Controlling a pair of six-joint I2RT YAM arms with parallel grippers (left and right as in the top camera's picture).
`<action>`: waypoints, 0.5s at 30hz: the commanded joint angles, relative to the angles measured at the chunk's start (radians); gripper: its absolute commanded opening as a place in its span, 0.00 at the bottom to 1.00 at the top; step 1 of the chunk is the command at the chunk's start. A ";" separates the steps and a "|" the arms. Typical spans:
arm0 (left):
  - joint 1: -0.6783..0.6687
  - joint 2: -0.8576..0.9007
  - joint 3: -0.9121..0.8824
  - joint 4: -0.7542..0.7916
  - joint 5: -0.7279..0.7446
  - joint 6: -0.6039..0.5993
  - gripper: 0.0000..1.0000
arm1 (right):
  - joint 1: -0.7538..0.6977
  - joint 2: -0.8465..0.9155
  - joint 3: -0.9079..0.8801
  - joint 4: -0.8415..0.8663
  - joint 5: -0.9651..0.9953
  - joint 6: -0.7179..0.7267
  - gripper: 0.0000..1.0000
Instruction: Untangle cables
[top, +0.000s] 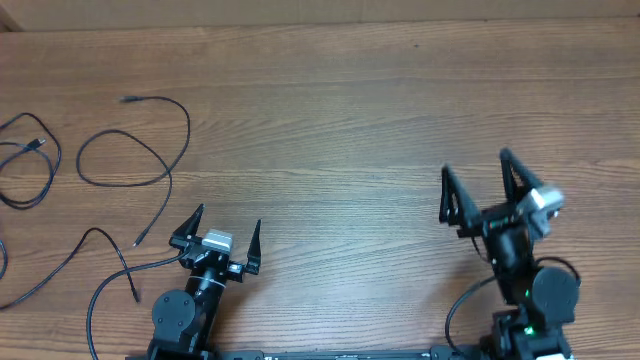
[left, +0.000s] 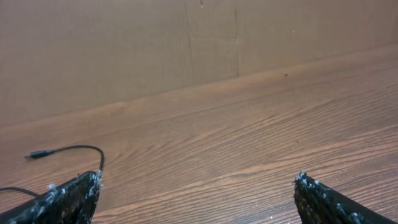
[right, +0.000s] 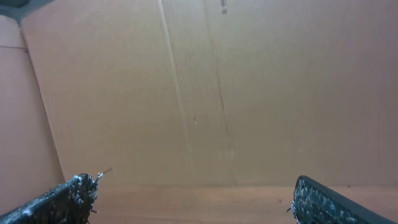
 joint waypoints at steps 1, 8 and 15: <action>0.011 -0.009 -0.004 -0.003 -0.007 0.019 1.00 | 0.003 -0.077 -0.083 0.013 0.003 -0.015 1.00; 0.011 -0.009 -0.004 -0.003 -0.007 0.019 1.00 | 0.002 -0.224 -0.140 -0.114 0.014 -0.063 1.00; 0.011 -0.009 -0.004 -0.003 -0.007 0.019 1.00 | 0.002 -0.325 -0.140 -0.296 0.015 -0.066 1.00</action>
